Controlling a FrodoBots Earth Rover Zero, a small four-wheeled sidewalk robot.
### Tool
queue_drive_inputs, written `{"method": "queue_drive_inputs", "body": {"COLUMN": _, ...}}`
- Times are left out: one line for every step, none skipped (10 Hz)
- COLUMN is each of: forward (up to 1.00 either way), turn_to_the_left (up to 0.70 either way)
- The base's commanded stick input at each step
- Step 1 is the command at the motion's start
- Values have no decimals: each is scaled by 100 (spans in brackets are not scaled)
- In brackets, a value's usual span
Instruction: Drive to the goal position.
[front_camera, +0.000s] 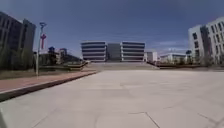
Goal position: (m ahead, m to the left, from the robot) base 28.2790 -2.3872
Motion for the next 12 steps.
{"method": "queue_drive_inputs", "body": {"forward": 70, "turn_to_the_left": -5}}
{"method": "queue_drive_inputs", "body": {"forward": 70, "turn_to_the_left": -5}}
{"method": "queue_drive_inputs", "body": {"forward": 70, "turn_to_the_left": -5}}
{"method": "queue_drive_inputs", "body": {"forward": 70, "turn_to_the_left": -5}}
{"method": "queue_drive_inputs", "body": {"forward": 70, "turn_to_the_left": -5}}
{"method": "queue_drive_inputs", "body": {"forward": 70, "turn_to_the_left": -5}}
{"method": "queue_drive_inputs", "body": {"forward": 70, "turn_to_the_left": -5}}
{"method": "queue_drive_inputs", "body": {"forward": 70, "turn_to_the_left": -5}}
{"method": "queue_drive_inputs", "body": {"forward": 70, "turn_to_the_left": -5}}
{"method": "queue_drive_inputs", "body": {"forward": 70, "turn_to_the_left": -5}}
{"method": "queue_drive_inputs", "body": {"forward": 70, "turn_to_the_left": -5}}
{"method": "queue_drive_inputs", "body": {"forward": 70, "turn_to_the_left": -5}}
